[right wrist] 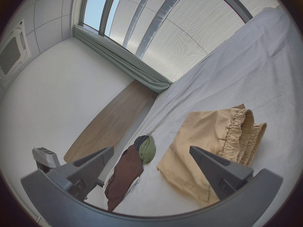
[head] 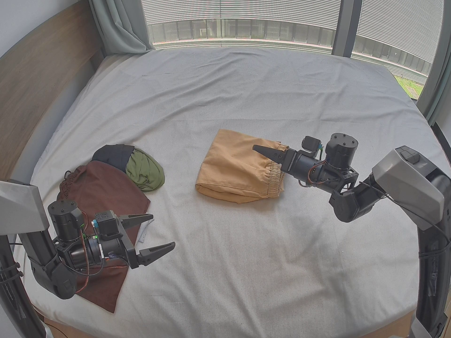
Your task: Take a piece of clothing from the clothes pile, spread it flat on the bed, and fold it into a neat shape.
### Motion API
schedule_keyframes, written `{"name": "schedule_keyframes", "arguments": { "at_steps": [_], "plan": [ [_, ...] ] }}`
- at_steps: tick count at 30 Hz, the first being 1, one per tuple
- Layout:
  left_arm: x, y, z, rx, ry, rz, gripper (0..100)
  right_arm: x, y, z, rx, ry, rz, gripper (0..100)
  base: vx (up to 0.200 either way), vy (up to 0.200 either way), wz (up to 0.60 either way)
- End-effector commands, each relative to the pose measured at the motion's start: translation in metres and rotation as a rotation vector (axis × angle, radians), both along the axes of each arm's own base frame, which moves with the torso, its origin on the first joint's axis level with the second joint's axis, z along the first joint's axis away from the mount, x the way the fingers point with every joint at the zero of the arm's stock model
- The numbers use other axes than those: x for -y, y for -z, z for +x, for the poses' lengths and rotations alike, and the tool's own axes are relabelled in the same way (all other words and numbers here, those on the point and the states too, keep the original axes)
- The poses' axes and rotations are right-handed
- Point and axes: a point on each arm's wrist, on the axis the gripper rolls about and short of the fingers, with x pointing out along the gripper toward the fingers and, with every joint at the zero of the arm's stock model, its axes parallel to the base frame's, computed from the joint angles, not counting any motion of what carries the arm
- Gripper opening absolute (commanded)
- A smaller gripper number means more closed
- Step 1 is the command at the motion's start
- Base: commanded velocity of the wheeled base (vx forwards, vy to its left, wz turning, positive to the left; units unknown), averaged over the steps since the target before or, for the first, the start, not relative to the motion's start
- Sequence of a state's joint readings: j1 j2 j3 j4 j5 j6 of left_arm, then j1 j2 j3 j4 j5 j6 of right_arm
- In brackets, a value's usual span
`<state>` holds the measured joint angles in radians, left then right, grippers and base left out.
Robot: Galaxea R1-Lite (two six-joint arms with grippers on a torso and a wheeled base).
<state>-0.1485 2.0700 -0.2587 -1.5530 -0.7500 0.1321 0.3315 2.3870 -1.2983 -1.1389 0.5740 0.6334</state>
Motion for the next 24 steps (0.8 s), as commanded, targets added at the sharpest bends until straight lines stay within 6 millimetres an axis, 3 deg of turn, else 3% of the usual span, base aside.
{"name": "schedule_keyframes", "arguments": {
  "at_steps": [1, 9, 13, 24],
  "plan": [
    [0.001, 0.002, 0.000, -0.007, 0.003, 0.001, 100, 0.004, 0.039, 0.029, -0.058, 0.031, -0.017, 100, 0.000, 0.000, 0.00],
    [0.000, 0.003, -0.001, -0.012, 0.003, 0.001, 100, 0.031, 0.078, 0.049, -0.108, 0.100, -0.034, 100, 0.000, 0.000, 0.00],
    [0.001, 0.003, -0.001, -0.013, 0.005, 0.001, 100, 0.034, 0.093, 0.050, -0.129, 0.112, -0.043, 100, 0.000, 0.000, 0.00],
    [0.000, 0.002, 0.000, -0.009, 0.002, 0.001, 100, 0.029, 0.082, 0.048, -0.085, 0.128, -0.031, 100, 0.000, 0.000, 0.00]
  ]
}}
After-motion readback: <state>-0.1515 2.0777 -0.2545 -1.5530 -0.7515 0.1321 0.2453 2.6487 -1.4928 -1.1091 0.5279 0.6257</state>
